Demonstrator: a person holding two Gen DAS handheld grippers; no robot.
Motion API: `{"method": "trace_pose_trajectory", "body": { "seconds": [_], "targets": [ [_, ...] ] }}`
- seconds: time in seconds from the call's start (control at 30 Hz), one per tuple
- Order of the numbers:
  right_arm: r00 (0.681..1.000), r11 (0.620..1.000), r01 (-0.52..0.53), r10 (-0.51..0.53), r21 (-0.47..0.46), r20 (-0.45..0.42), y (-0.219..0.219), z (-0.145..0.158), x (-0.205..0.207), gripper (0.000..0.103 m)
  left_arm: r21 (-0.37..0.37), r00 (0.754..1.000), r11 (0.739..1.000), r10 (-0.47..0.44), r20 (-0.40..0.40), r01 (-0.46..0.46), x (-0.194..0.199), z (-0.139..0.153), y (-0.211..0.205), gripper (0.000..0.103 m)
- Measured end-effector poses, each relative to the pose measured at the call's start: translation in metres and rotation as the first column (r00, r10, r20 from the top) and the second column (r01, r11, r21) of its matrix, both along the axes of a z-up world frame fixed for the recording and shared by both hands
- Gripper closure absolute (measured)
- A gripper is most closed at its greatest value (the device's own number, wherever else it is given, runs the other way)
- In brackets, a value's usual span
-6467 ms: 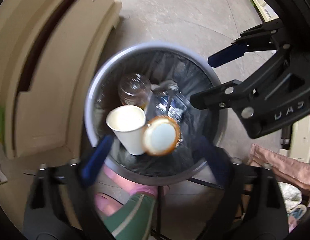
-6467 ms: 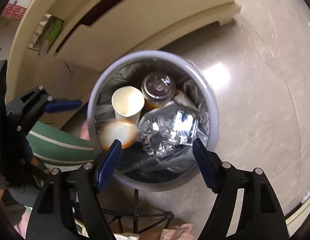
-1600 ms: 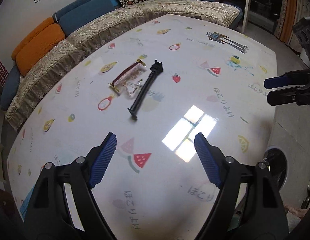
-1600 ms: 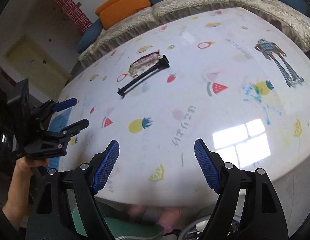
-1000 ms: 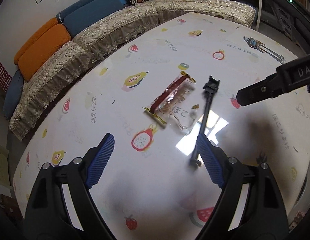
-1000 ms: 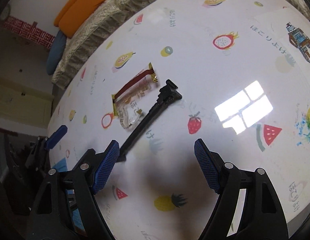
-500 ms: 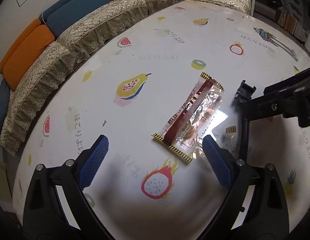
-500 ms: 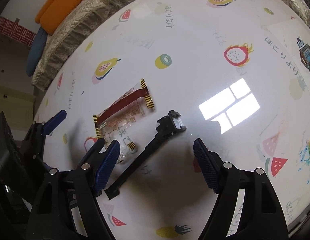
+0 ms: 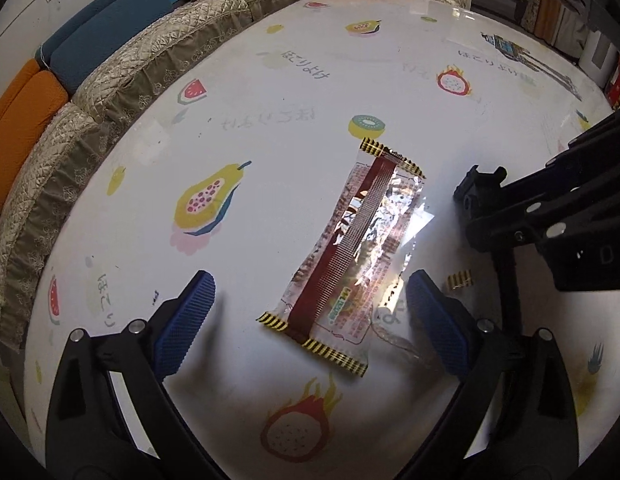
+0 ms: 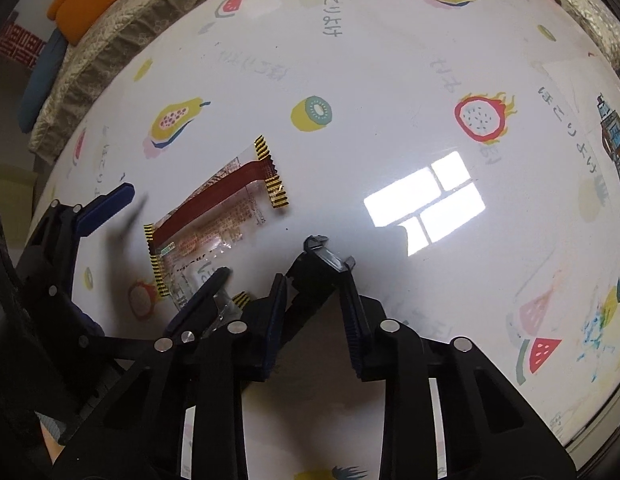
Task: Collect trash
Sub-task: 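Grasp the red-striped clear wrapper with the left gripper while the right gripper grasps the black stick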
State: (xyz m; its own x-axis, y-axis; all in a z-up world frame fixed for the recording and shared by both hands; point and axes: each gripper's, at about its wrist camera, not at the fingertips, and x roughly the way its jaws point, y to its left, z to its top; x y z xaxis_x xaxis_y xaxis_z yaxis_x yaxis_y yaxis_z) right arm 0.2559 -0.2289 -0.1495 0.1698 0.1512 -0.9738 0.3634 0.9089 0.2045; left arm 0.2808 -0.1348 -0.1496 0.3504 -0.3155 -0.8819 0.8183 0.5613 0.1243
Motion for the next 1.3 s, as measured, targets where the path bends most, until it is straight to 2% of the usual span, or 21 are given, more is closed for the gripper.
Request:
{"method": "trace_pose_trajectory", "body": {
  "seconds": [0.03,0.13,0.27,0.4,0.6,0.87,1.07,1.3],
  "targets": [
    [1.000,1.000,0.000,0.000,-0.007,0.001,-0.002,0.001,-0.001,0.076,-0.017,1.000,1.000,-0.004,-0.011,0.004,-0.001,0.000,0.001,0.016],
    [1.000,1.000,0.015,-0.015,0.010,0.004,-0.010,0.002,-0.007,0.077,-0.063,0.999,0.998,-0.016,-0.046,0.013,-0.003,0.001,0.002,0.035],
    [1.000,0.999,0.027,-0.028,0.040,0.012,-0.018,0.002,-0.013,0.077,-0.083,0.996,0.996,-0.030,-0.085,0.023,-0.007,0.002,0.000,0.056],
    [0.999,0.996,0.036,-0.038,0.084,0.026,-0.020,0.005,-0.017,0.078,-0.082,0.996,0.997,-0.016,-0.084,0.009,-0.012,0.003,-0.003,0.069],
    [0.998,0.992,0.030,-0.037,0.119,0.057,-0.028,0.013,-0.024,0.079,-0.085,0.997,0.996,0.027,-0.074,-0.033,-0.019,0.005,0.000,0.082],
    [0.995,0.989,0.031,-0.044,0.147,0.089,-0.042,0.023,-0.046,0.079,-0.093,0.993,0.992,0.072,-0.093,-0.081,-0.036,0.011,0.011,0.085],
    [0.992,0.984,0.042,-0.062,0.173,0.111,-0.052,0.031,-0.068,0.079,-0.065,0.991,0.993,0.087,-0.101,-0.093,-0.063,0.013,0.022,0.085],
    [0.987,0.981,0.052,-0.079,0.186,0.140,-0.066,0.047,-0.100,0.079,-0.079,0.991,0.993,0.083,-0.104,-0.092,-0.102,0.031,0.034,0.085]
  ]
}}
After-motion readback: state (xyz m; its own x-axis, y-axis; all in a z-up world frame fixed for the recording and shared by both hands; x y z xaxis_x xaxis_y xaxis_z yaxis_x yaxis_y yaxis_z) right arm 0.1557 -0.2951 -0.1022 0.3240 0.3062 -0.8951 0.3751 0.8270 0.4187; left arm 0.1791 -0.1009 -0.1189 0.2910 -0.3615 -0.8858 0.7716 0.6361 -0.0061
